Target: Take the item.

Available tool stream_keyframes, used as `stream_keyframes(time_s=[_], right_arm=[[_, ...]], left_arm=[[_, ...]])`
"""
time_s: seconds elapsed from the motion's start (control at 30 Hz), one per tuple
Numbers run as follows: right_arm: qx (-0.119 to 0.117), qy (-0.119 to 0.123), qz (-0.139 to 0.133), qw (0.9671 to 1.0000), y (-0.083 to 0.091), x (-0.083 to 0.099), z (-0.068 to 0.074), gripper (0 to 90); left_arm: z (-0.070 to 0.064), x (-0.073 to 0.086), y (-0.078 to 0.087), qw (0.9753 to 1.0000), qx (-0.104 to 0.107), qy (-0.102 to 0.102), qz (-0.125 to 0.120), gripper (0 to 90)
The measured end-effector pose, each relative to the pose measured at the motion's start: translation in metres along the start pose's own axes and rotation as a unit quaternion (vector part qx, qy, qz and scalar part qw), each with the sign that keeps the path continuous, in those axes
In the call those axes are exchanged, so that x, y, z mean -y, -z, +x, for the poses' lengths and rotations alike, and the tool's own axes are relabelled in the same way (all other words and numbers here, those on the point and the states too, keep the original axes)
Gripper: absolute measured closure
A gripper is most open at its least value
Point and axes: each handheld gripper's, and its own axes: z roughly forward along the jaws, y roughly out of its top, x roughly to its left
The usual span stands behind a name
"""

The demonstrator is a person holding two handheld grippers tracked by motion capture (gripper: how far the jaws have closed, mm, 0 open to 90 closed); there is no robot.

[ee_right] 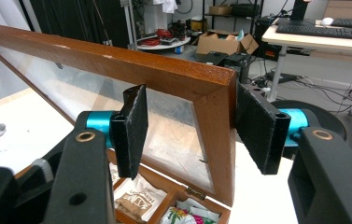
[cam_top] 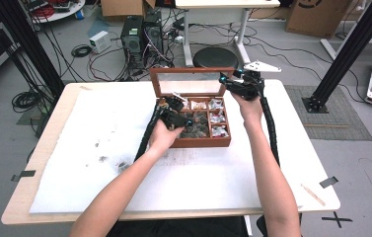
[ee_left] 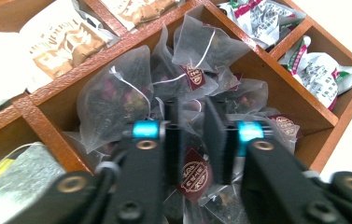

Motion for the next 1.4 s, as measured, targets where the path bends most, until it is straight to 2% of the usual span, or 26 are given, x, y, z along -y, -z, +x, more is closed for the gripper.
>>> stream_keyframes(time_s=[0.07,0.23,0.67,0.9,1.13,1.4], right_arm=[[-0.001,0.0,-0.001,1.0,0.0,0.0,0.0,45.6],[-0.001,0.0,-0.001,1.0,0.0,0.0,0.0,45.6],[-0.001,-0.002,-0.002,1.0,-0.001,0.0,0.0,45.7],[0.0,-0.003,-0.001,1.0,-0.001,0.001,-0.001,46.0],[0.0,-0.002,-0.001,1.0,-0.002,0.001,-0.001,46.1],[0.0,-0.005,-0.003,1.0,-0.003,0.0,-0.002,46.1]], left_arm=[[-0.001,0.0,0.001,1.0,-0.002,-0.005,0.0,88.7],[-0.003,-0.002,0.008,0.9998,0.01,-0.004,-0.015,89.4],[-0.009,-0.004,0.045,0.9976,0.02,-0.027,-0.061,89.4],[-0.014,-0.003,0.076,0.9944,0.027,-0.046,-0.092,89.4],[-0.01,0.003,0.109,0.9908,0.035,-0.047,-0.122,89.5],[-0.003,0.016,0.153,0.9864,0.025,-0.049,-0.155,89.4]])
